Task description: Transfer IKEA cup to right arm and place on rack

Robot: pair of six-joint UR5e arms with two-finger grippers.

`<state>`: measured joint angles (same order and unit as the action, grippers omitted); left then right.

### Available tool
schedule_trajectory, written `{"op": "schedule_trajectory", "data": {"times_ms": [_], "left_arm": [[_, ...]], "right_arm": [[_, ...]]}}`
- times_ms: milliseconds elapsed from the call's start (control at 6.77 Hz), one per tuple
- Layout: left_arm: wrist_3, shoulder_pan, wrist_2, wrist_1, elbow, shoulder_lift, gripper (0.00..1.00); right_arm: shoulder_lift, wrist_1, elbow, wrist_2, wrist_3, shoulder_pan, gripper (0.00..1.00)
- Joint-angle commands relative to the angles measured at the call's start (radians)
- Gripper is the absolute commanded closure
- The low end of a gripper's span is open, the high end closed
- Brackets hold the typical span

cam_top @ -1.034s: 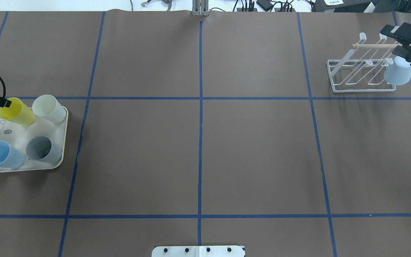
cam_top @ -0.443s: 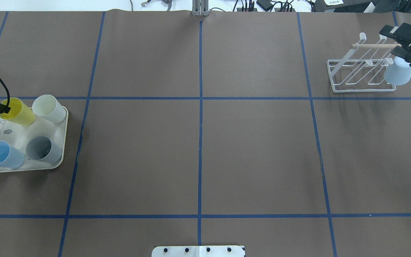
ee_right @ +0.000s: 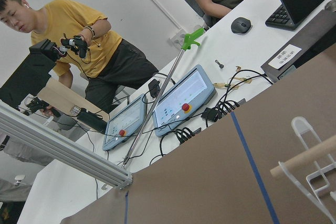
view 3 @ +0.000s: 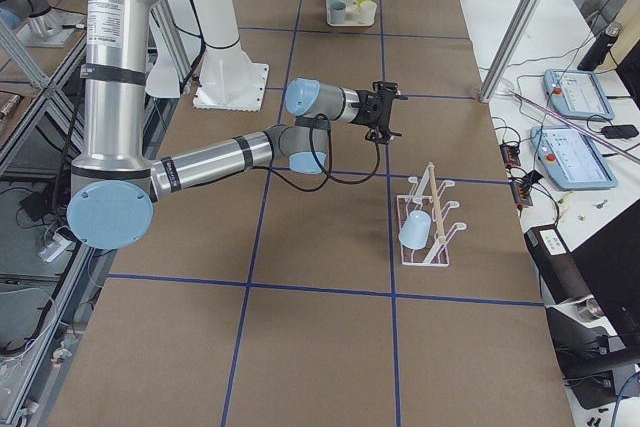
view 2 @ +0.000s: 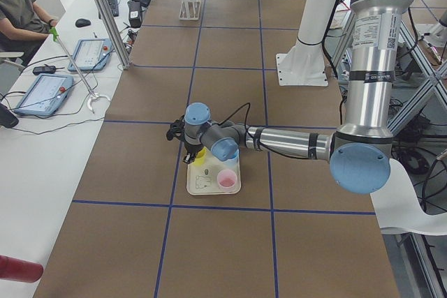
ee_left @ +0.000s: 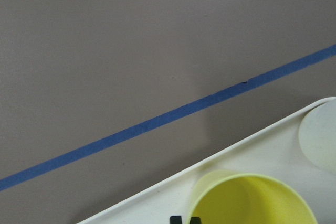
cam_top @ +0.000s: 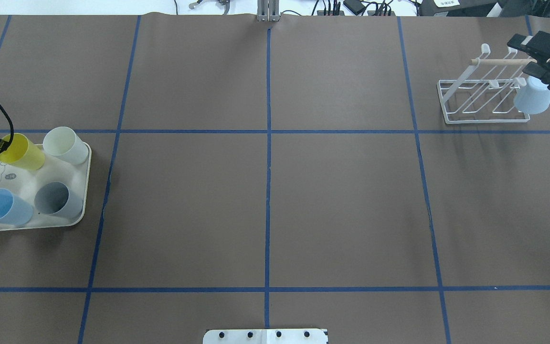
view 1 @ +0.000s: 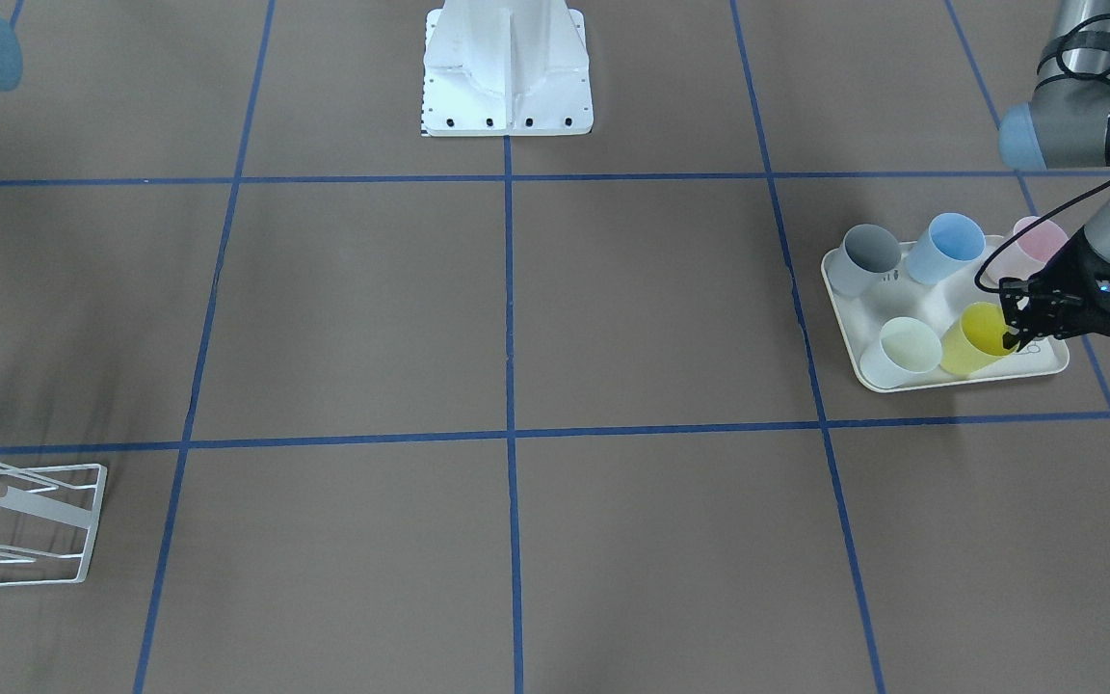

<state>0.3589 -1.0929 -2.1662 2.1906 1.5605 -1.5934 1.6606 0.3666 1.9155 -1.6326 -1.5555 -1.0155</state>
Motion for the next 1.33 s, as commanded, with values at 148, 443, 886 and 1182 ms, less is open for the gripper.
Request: {"op": "schedule_trajectory", "data": {"times_ms": [148,443,886,1182], "left_arm": [[0.0,-0.007,-0.032,-0.047,0.051,0.004,1.0],[0.002,-0.074,-0.028,-0.331,0.261,-0.017,1.0],[0.07,-0.22,0.03,-0.42,0.279,-0.181,1.0],[0.333,-0.217,0.1,-0.394,0.253,-0.316,1.0]], "right_arm": [[-0.001,0.0,0.004,-0.001,0.0,0.0,0.0],[-0.011,0.0,0.002,-0.001,0.0,0.0,0.0],[-0.028,0.005,0.002,-0.004,0.0,0.0,0.0],[-0.044,0.005,0.0,-0.01,-0.023,0.0,0.0]]}}
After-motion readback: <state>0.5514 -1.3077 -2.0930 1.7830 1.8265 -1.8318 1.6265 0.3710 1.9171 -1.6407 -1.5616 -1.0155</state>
